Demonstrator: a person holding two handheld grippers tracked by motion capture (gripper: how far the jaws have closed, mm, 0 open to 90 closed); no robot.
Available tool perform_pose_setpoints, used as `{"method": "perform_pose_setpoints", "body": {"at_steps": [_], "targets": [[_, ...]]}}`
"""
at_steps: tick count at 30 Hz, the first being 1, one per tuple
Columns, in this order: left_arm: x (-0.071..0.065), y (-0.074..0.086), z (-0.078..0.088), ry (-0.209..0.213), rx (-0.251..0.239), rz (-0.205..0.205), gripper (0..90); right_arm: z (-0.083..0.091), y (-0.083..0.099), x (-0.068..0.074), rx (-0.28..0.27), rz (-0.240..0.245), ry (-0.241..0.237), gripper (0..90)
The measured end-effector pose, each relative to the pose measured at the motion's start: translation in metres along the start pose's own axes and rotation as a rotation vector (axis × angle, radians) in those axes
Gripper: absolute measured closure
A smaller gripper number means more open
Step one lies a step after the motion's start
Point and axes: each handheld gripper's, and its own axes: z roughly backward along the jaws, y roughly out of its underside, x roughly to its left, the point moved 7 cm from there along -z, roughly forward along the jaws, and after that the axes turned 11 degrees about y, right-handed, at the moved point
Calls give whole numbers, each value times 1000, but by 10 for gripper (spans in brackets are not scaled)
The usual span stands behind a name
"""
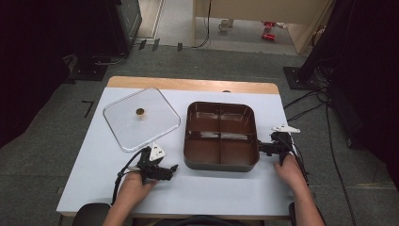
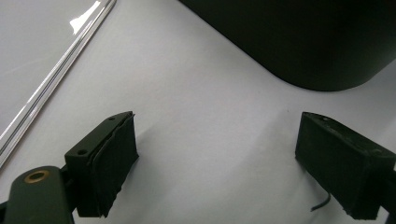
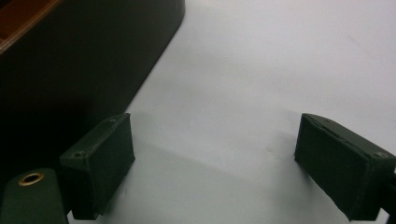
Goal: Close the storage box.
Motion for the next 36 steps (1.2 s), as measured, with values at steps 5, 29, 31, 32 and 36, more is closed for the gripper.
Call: {"method": "perform_pose_setpoints", "body": {"at_steps": [5,29,31,32,36], "targets": [[0,0,0,0,0,0,124,0,0,0,0,0,0,112],[-1,-2,0,-24,5,30,147,0,0,0,0,0,0,112],[-3,-3,1,-15,-3,14,154,0,0,0,0,0,0,113],[-4,-4,1,-12,-12,6,154,0,0,0,0,0,0,112],[-11,-9,2,3,-40,-7,154,0,0,0,0,0,0,112]]}}
